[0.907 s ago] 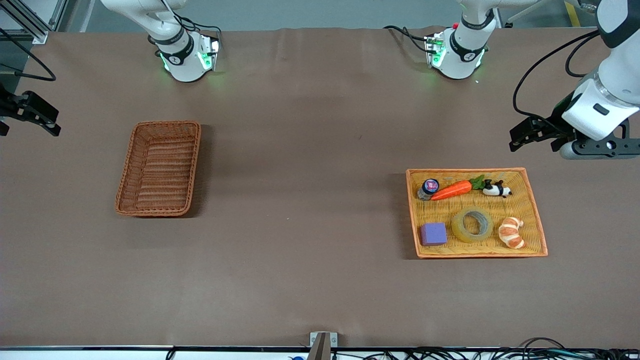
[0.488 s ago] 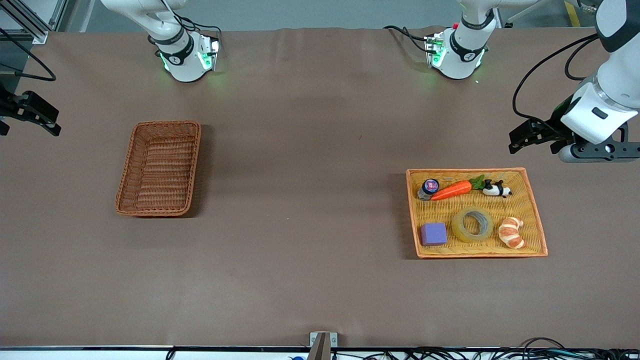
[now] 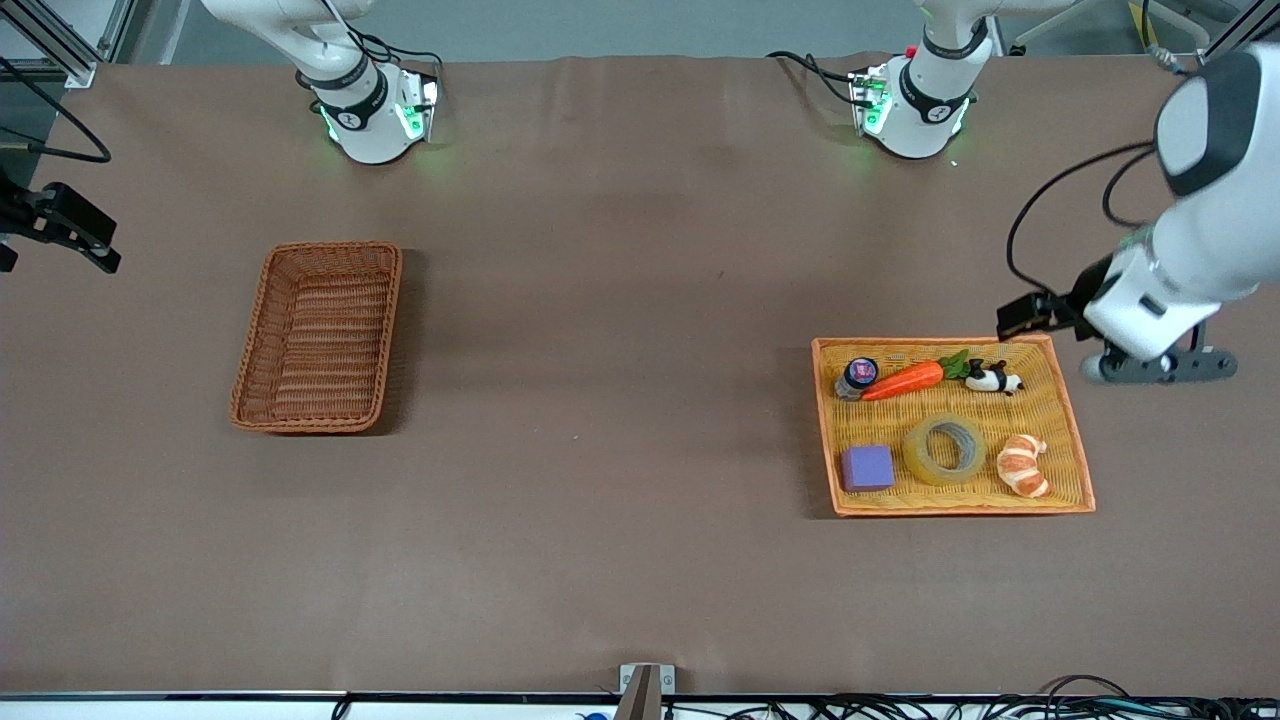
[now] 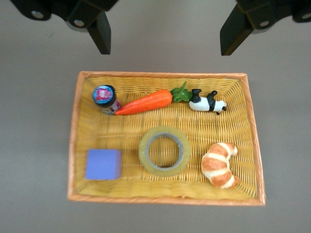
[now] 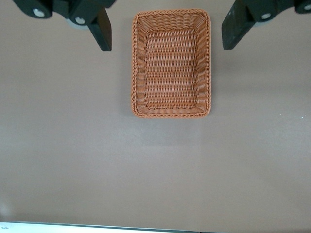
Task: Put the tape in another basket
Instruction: 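Move the left gripper down over the yellow tape roll on the tray, then close the left gripper on the tape roll's rim, then lift the tape roll and carry it toward the wicker basket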
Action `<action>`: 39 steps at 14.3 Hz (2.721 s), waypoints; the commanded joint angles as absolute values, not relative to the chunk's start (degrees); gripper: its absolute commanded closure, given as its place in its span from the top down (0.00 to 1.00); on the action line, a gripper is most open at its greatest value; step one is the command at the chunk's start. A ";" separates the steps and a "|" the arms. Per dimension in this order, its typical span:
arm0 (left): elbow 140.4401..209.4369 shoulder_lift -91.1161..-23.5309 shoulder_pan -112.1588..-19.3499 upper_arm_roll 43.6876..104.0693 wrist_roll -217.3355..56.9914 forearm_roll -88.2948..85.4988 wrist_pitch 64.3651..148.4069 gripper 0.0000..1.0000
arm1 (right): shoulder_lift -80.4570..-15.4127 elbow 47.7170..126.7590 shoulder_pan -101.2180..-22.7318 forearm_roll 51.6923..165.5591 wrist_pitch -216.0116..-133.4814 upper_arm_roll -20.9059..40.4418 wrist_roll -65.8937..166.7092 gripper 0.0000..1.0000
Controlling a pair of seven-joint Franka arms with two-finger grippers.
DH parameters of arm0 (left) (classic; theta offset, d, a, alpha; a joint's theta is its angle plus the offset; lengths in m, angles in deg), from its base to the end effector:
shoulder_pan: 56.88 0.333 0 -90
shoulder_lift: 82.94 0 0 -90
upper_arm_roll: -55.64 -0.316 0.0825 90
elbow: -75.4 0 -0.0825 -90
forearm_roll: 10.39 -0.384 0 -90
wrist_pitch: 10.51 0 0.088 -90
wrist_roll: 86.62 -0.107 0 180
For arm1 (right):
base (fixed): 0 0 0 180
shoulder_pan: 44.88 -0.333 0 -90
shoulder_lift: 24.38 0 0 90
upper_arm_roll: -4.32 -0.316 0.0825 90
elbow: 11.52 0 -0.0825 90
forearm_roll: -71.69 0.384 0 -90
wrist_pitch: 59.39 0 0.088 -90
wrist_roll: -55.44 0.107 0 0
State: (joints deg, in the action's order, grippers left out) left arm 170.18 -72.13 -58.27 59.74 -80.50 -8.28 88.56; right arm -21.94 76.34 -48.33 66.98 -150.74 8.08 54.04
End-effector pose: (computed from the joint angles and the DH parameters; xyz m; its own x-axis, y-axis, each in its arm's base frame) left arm 0.6047 -0.0587 0.4883 0.9929 0.0171 -0.1178 0.0215 -0.9991 0.0365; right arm 0.5437 -0.0125 0.6681 0.9947 0.0207 0.1012 0.0124 -0.9966 0.0816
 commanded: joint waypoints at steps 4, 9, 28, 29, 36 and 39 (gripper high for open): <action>167.60 -62.48 -54.68 59.68 -82.05 -8.72 94.15 0.98 | -22.19 75.93 -48.04 68.00 -150.27 8.10 54.30 1.00; 168.21 -55.10 -54.86 59.68 -81.35 -10.29 104.87 0.99 | -22.18 75.93 -48.04 68.00 -150.53 8.10 54.39 1.00; 172.70 -44.89 -55.12 59.77 -82.49 -11.36 118.77 0.17 | -22.10 75.93 -48.13 68.00 -150.18 8.10 54.30 1.00; 172.70 -44.89 -55.12 59.77 -82.49 -11.36 118.69 0.08 | -22.10 75.93 -48.04 68.00 -150.09 8.10 54.30 1.00; 171.91 -48.30 -54.77 59.95 -82.76 -14.94 118.34 0.00 | -22.10 75.84 -48.04 68.00 -150.27 8.10 54.30 1.00; 171.56 -53.66 -55.21 61.52 -82.58 -15.49 113.79 0.00 | -22.19 75.84 -47.95 68.00 -150.79 8.10 54.30 1.00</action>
